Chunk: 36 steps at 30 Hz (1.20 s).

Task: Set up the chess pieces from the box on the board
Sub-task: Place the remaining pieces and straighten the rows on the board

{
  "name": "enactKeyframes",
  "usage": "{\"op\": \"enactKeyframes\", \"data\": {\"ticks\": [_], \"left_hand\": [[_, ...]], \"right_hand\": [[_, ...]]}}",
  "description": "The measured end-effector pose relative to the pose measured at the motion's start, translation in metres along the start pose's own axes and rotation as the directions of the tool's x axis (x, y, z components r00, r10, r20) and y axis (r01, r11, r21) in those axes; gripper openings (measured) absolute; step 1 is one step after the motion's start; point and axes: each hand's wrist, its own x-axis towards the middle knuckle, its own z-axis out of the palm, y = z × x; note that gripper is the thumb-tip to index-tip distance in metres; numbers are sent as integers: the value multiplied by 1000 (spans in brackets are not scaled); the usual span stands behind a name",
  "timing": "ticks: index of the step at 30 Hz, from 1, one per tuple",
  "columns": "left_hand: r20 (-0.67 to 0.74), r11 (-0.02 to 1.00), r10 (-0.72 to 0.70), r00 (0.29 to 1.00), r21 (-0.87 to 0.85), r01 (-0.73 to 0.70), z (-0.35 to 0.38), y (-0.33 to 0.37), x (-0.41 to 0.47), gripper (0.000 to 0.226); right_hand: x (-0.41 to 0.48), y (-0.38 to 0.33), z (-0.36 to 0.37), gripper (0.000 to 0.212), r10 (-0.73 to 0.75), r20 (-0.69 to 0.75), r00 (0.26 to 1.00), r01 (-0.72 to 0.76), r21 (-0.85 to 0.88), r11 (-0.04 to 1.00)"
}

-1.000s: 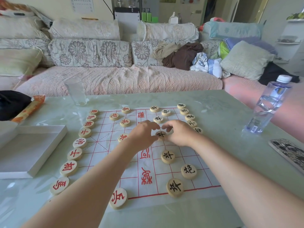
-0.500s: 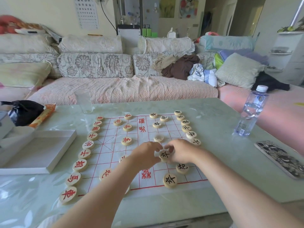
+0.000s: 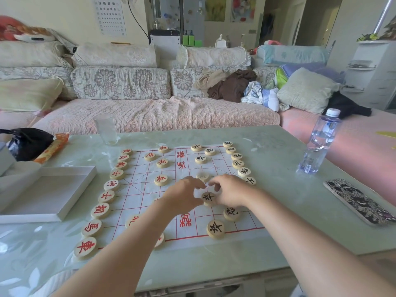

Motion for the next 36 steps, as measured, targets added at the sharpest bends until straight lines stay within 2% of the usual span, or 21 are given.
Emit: {"op": "enactKeyframes", "data": {"ticks": [3, 5, 9, 12, 14, 21, 24, 27, 30, 34, 36], "left_hand": [[-34, 1000, -14, 999, -15, 14, -10, 4, -10, 34], [19, 1000, -11, 1000, -23, 12, -10, 7, -21, 28], [117, 999, -13, 993, -37, 17, 1, 14, -44, 26], [133, 999, -13, 991, -38, 18, 5, 18, -55, 28], [141, 999, -11, 990, -42, 17, 6, 22, -60, 32], [178, 1000, -5, 984, -27, 10, 9, 32, -67, 47], [160, 1000, -8, 987, -19, 11, 12, 34, -67, 51], [166, 1000, -10, 986, 2, 10, 13, 34, -65, 58], [165, 1000, 7, 986, 19, -10, 14, 34, -64, 54], [154, 999, 26, 988, 31, -31, 15, 34, -63, 46], [150, 999, 28, 988, 31, -33, 15, 34, -62, 45]], "right_hand": [[-14, -5, -7, 32, -53, -17, 998, 53, 2, 999], [-26, -11, -11, 25, -86, 21, 996, 86, -2, 996], [-53, -15, -8, 34, -111, 159, 981, 117, -34, 993], [-66, -10, -3, 51, -136, 176, 975, 155, -94, 983], [-70, -5, 0, 54, -165, 181, 969, 187, -111, 976], [-81, 1, 15, 42, -184, 73, 980, 191, -97, 977], [-81, 3, 12, 44, -183, 54, 982, 185, -23, 983], [-76, 15, -2, 37, -159, -49, 986, 161, 39, 986], [-70, 34, -9, 40, -95, -90, 991, 98, 23, 995], [-64, 41, -1, 51, -14, -47, 999, 13, -25, 1000], [-61, 39, 4, 48, 13, -55, 998, -17, -69, 997]]}}
